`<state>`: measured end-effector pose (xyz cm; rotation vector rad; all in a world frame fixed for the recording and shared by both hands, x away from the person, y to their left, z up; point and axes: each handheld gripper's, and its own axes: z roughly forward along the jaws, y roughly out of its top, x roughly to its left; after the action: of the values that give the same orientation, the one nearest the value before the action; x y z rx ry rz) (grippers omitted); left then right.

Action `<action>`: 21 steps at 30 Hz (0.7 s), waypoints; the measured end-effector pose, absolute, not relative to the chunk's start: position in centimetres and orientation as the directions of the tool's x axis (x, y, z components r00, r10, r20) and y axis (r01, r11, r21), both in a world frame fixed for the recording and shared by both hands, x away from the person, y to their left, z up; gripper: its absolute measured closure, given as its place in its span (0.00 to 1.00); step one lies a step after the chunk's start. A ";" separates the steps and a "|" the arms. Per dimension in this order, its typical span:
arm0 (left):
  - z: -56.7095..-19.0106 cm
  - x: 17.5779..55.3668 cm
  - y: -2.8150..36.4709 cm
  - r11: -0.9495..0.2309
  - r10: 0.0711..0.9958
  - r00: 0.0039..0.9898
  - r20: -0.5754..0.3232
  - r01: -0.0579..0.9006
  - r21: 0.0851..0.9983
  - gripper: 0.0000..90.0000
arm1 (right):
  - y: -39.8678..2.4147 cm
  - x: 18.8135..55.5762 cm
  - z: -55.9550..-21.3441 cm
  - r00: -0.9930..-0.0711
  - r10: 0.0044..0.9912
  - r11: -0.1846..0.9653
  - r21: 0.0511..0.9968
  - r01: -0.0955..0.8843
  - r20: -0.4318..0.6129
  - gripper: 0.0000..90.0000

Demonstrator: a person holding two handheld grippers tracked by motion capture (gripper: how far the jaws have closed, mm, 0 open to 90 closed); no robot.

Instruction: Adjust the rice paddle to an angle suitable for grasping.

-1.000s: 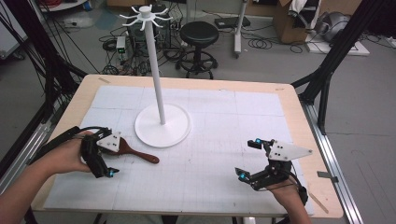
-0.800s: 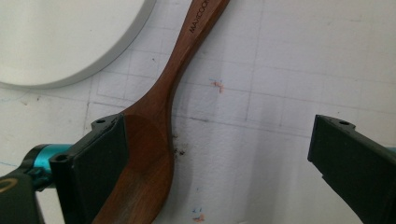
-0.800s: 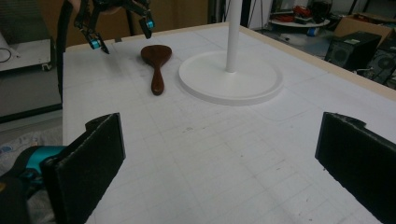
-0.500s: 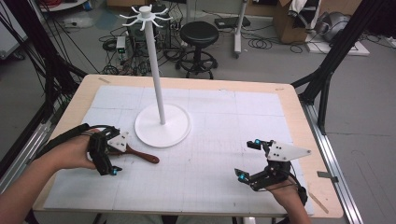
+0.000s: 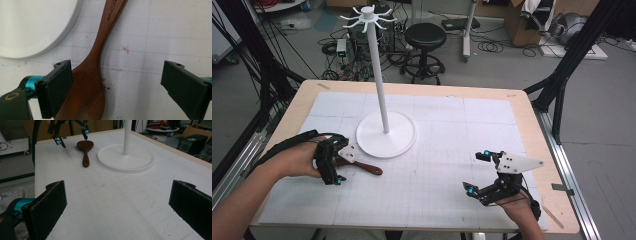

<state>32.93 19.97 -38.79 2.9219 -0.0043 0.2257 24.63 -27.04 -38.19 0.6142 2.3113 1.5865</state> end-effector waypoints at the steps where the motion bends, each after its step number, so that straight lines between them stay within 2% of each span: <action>1: -38.8 33.0 19.8 -0.979 0.007 0.989 0.150 -0.023 0.202 0.13 | -27.0 24.6 -38.2 -0.873 0.488 0.310 0.932 0.189 0.015 0.00; 7: -39.0 33.3 19.0 -0.984 -0.031 0.988 0.152 -0.056 0.166 0.16 | -27.1 24.6 -38.2 -0.874 0.486 0.310 0.931 0.191 0.017 0.00; 21: -40.0 33.9 18.3 -0.989 -0.044 0.989 0.138 -0.062 0.135 0.22 | -27.0 24.7 -38.3 -0.876 0.483 0.317 0.928 0.193 0.017 0.00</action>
<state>33.88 18.35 -40.02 2.9944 -0.0800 0.2037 24.71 -26.98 -38.34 0.6120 2.3223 1.5800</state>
